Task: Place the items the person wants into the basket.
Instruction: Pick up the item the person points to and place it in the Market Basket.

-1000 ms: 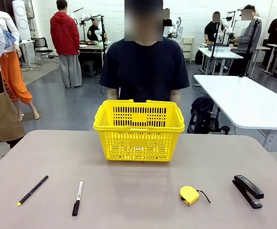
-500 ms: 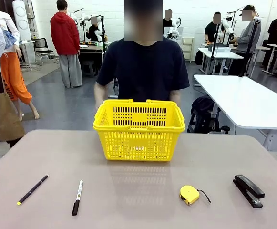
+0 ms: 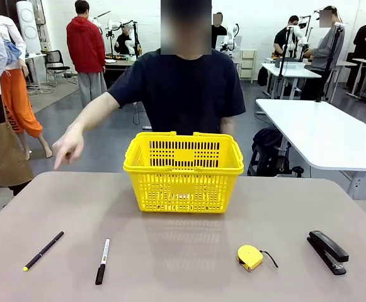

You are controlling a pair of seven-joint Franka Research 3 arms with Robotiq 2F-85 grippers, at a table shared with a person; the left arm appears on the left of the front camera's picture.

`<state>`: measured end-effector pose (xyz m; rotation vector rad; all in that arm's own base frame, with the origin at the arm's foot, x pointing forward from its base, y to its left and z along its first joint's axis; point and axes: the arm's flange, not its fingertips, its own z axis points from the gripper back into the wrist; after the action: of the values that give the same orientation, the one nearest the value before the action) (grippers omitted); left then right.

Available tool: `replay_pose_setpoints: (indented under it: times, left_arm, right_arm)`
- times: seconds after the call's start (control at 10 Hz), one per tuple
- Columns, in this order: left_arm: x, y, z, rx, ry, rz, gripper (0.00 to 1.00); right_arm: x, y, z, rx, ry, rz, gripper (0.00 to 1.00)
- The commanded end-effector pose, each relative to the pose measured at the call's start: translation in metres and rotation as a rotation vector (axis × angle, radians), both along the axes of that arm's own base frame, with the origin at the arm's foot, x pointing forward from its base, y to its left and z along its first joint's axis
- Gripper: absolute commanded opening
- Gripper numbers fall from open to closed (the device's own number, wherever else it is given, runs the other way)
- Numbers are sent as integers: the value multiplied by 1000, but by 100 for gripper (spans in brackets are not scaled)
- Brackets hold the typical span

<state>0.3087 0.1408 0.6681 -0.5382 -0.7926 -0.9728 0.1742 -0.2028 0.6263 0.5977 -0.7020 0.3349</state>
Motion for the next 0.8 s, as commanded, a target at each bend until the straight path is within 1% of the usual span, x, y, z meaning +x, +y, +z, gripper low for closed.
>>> replay_pose_setpoints:
  times: [0.0,0.7]
  left_arm:
    - [1,0,1,-9,-17,-5,100]
    - [1,0,1,-9,-17,-5,100]
  right_arm:
    - [0,0,-1,12,-11,19,100]
    - [0,0,-1,12,-11,19,100]
